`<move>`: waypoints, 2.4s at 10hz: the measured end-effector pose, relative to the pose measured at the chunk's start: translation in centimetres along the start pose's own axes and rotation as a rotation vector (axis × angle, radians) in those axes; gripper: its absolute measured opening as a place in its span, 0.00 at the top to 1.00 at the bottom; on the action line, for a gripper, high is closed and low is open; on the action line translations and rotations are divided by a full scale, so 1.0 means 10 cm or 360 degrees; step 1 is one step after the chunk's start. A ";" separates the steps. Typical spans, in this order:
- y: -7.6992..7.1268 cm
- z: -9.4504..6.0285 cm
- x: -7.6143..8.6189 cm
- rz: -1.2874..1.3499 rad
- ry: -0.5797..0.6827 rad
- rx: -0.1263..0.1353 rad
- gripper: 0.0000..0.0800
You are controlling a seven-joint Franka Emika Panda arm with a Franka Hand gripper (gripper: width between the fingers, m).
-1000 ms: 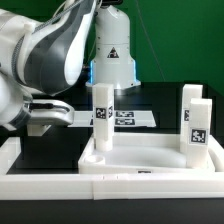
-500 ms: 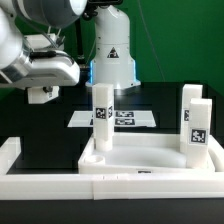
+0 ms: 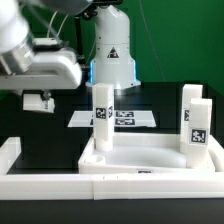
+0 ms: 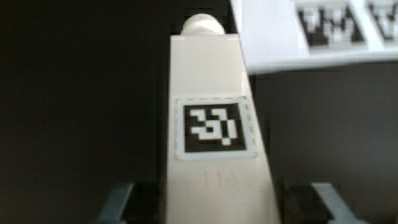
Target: Assemble desk
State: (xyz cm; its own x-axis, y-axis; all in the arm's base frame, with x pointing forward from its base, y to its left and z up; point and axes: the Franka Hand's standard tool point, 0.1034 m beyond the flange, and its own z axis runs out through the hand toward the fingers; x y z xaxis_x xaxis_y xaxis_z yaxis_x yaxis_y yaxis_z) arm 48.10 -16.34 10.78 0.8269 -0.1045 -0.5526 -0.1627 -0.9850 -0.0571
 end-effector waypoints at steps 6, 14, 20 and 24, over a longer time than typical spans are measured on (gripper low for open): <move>-0.14 -0.84 0.22 0.0156 0.0701 0.0034 0.64; -0.81 -0.88 0.41 0.0324 0.1787 -0.0087 0.64; -1.05 -0.90 0.53 0.0267 0.1809 -0.0086 0.64; -1.20 -0.88 0.58 0.0239 0.1803 -0.0075 0.64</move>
Offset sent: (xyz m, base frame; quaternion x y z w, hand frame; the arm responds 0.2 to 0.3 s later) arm 0.0000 0.0000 0.0000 0.0000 0.1938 0.0000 0.9810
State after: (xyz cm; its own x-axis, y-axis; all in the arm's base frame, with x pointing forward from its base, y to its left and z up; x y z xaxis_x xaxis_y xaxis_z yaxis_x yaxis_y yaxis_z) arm 59.63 -6.32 15.59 0.8150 -0.2615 0.5172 -0.3002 -0.9538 -0.0094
